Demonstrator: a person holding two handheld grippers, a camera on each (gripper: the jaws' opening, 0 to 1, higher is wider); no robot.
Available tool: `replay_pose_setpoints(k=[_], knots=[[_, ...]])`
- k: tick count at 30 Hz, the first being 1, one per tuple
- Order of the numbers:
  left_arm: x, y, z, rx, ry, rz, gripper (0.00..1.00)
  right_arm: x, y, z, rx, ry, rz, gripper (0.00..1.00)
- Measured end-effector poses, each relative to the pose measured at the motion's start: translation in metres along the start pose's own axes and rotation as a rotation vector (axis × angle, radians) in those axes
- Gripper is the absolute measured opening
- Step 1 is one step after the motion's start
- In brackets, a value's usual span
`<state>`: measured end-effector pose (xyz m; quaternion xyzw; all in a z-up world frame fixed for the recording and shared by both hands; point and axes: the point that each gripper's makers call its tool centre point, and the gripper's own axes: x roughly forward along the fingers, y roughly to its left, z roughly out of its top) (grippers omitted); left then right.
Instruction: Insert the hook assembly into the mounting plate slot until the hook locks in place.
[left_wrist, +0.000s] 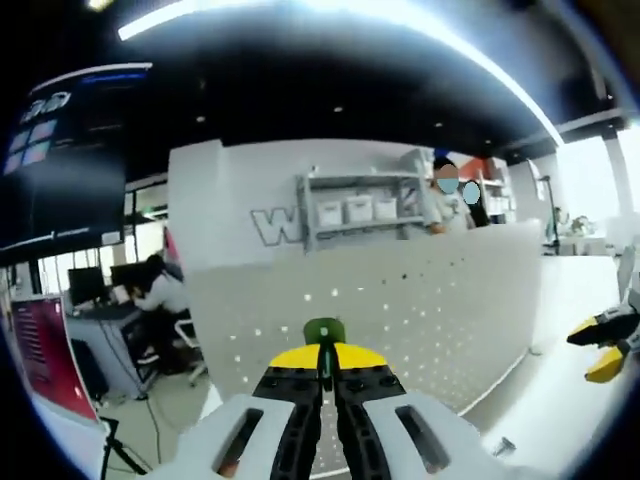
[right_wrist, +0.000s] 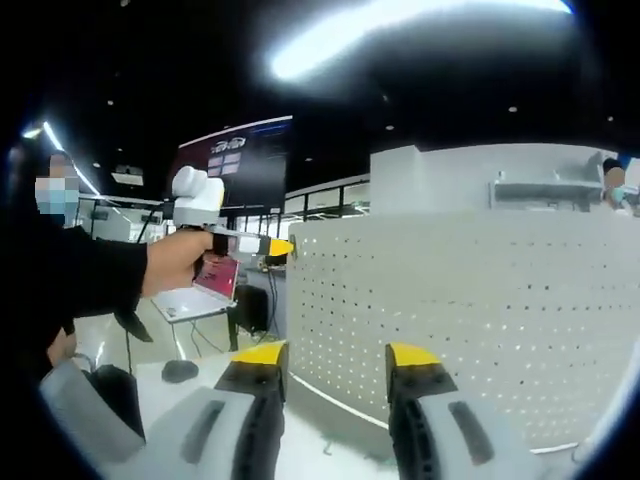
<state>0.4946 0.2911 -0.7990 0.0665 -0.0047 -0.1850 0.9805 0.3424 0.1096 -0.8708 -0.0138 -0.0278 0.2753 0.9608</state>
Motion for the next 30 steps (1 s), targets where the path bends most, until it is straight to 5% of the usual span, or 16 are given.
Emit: replay_pose_setpoints(k=[14,30], knots=[[0.04,-0.023,0.005,0.024,0.02,-0.038,0.03,-0.003,-0.007,0.003,0.025,-0.011,-0.017,0.38],[0.061,-0.045,0.001,0.025,0.042,-0.057,0.03,-0.004,-0.01,0.003,0.03,-0.012,-0.023,0.38]])
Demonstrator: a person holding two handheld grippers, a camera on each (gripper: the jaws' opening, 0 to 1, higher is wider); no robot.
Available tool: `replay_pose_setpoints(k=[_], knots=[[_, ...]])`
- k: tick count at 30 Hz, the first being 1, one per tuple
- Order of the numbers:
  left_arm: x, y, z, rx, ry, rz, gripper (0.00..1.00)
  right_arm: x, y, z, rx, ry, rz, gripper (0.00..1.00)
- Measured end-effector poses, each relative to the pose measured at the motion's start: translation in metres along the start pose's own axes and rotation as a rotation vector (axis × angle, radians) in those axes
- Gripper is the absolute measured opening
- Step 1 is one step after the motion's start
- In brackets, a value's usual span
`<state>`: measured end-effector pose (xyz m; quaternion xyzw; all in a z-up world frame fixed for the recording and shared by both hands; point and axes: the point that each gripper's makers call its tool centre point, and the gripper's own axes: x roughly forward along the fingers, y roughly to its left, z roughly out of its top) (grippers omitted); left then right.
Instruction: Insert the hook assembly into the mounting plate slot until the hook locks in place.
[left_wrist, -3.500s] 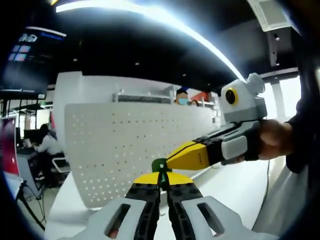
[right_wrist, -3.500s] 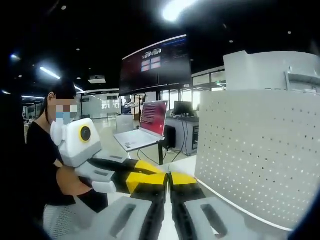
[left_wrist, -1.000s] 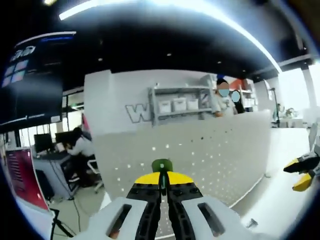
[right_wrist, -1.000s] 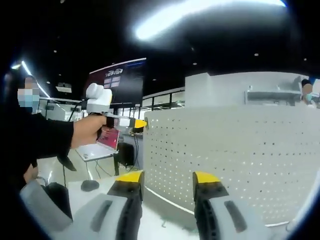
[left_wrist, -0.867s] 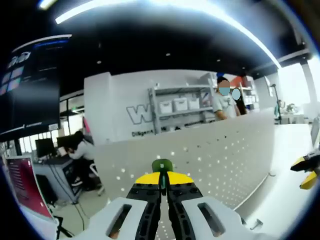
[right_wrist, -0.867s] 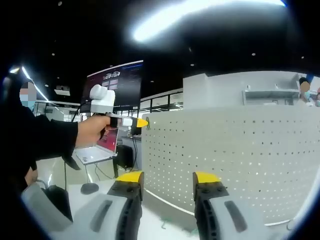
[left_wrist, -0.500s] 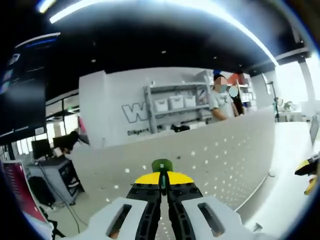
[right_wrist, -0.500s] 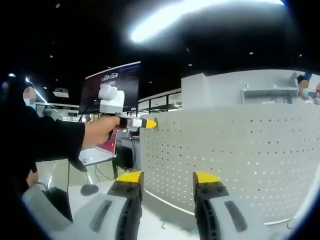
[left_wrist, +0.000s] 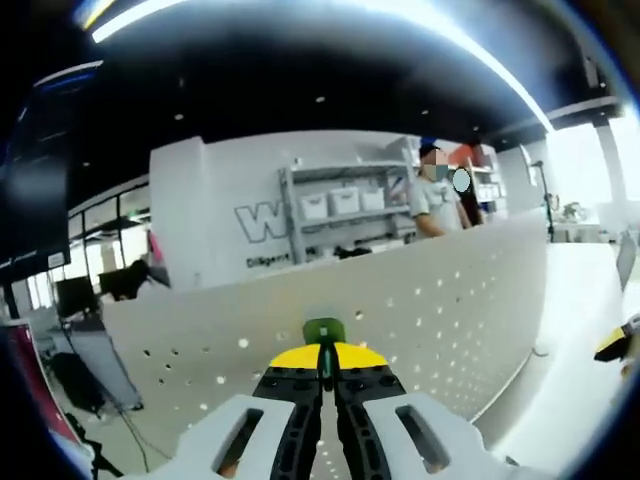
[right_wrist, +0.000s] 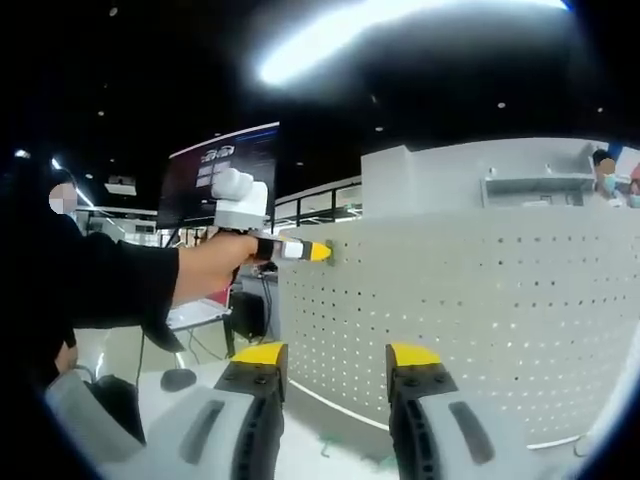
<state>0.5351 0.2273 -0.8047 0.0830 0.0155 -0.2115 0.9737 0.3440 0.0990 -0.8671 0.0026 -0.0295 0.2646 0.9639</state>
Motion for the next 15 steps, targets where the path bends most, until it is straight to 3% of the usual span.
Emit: replay_pose_setpoints(k=[9,15], knots=[[0.0021,0.002,0.0002,0.032,-0.002,0.018,0.03,0.0004,0.001,-0.0004,0.004,0.0,0.005,0.37],[0.0027,0.0009,-0.0002,0.13,-0.034,0.103,0.03,0.0007,0.0018,-0.0011,0.014,0.001,0.011,0.37]])
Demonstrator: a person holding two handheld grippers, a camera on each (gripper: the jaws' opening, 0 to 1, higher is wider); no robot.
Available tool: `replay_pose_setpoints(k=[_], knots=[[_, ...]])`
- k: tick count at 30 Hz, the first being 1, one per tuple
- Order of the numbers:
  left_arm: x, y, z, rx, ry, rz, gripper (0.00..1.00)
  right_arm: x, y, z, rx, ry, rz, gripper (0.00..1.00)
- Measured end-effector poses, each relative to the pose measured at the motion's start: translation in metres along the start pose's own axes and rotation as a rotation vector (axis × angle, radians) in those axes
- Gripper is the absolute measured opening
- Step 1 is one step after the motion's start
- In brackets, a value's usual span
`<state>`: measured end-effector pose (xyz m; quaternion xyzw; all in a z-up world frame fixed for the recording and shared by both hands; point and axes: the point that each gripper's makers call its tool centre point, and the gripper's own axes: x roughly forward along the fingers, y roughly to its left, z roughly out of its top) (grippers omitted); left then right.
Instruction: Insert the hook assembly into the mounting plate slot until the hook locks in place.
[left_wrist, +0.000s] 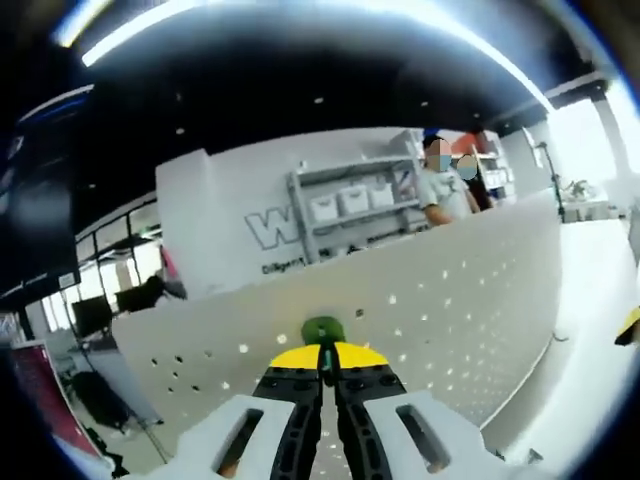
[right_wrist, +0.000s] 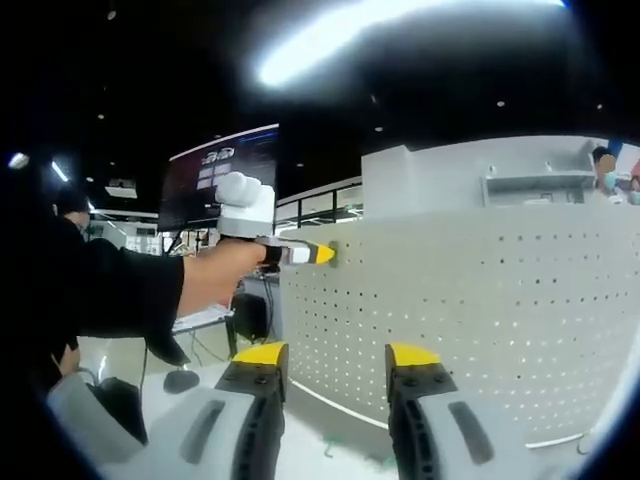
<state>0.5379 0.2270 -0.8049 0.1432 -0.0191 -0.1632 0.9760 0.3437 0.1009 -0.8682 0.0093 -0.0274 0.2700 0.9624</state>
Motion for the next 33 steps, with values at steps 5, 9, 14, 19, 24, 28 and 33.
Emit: replay_pose_setpoints(k=[5,9,14,19,24,28,33], knots=[[0.0008,-0.0005,0.0011,0.054,-0.006,0.039,0.03,-0.0005,-0.0011,0.0004,0.01,-0.003,-0.001,0.37],[0.001,0.0002,0.0042,0.065,-0.009,0.049,0.03,-0.0009,-0.0003,0.0012,0.009,-0.005,0.002,0.37],[-0.0006,-0.0024,0.007,0.236,-0.006,0.077,0.04,-0.0007,0.0004,0.0007,0.018,-0.006,0.007,0.36],[-0.0009,0.0002,0.0056,0.095,-0.031,0.074,0.04,-0.0001,0.0017,-0.0018,0.02,0.003,0.011,0.36],[0.0016,-0.0033,0.0053,0.161,-0.053,0.074,0.04,0.0003,0.0013,-0.0039,0.025,0.008,0.012,0.36],[0.0044,-0.0046,0.0015,0.185,-0.018,0.069,0.04,0.0006,0.002,-0.0051,0.024,0.012,0.016,0.36],[0.0009,-0.0036,0.0017,0.177,-0.038,0.074,0.04,0.0004,0.0013,-0.0049,0.026,0.011,0.014,0.36]])
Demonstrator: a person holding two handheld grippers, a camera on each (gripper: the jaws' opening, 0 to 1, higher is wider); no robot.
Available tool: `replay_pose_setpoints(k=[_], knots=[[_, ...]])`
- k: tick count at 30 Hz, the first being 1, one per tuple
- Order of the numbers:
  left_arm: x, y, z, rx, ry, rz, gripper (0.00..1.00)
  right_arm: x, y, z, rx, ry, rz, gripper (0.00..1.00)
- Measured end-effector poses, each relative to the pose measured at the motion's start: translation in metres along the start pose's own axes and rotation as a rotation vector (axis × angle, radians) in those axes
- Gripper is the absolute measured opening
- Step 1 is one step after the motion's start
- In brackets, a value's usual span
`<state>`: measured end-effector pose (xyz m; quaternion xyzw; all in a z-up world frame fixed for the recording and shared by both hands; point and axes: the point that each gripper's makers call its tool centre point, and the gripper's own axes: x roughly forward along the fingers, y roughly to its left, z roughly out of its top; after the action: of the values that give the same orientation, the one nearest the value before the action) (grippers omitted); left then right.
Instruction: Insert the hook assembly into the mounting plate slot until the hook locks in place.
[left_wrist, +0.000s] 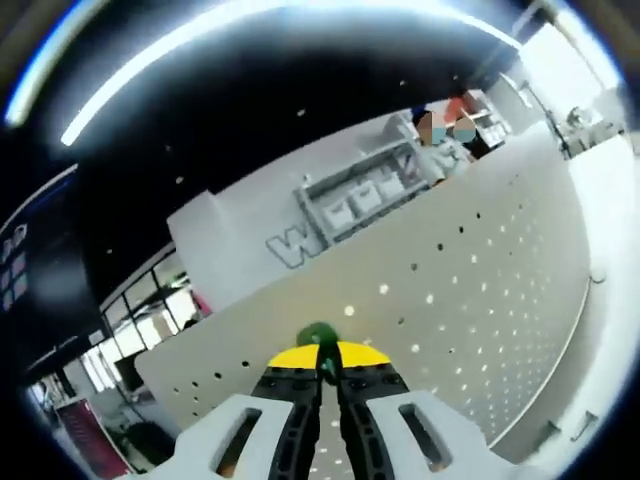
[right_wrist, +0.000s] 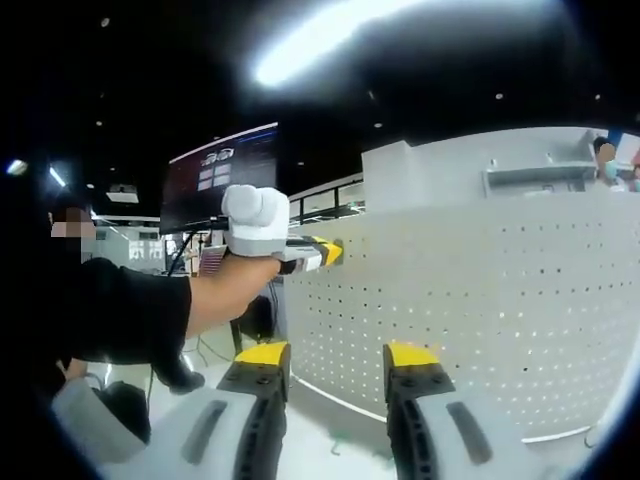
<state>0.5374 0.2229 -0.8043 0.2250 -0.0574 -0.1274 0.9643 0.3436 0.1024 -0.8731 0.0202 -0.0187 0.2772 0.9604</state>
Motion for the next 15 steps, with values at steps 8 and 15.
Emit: replay_pose_setpoints(k=[8,15], knots=[[-0.0023,0.0007,-0.0045,-0.035,0.008,-0.011,0.08,0.0017,0.0018,-0.0036,-0.007,0.011,0.003,0.35],[-0.0083,0.0011,-0.0043,-0.073,0.004,-0.025,0.14,0.0026,0.0022,-0.0067,-0.019,0.02,0.003,0.35]])
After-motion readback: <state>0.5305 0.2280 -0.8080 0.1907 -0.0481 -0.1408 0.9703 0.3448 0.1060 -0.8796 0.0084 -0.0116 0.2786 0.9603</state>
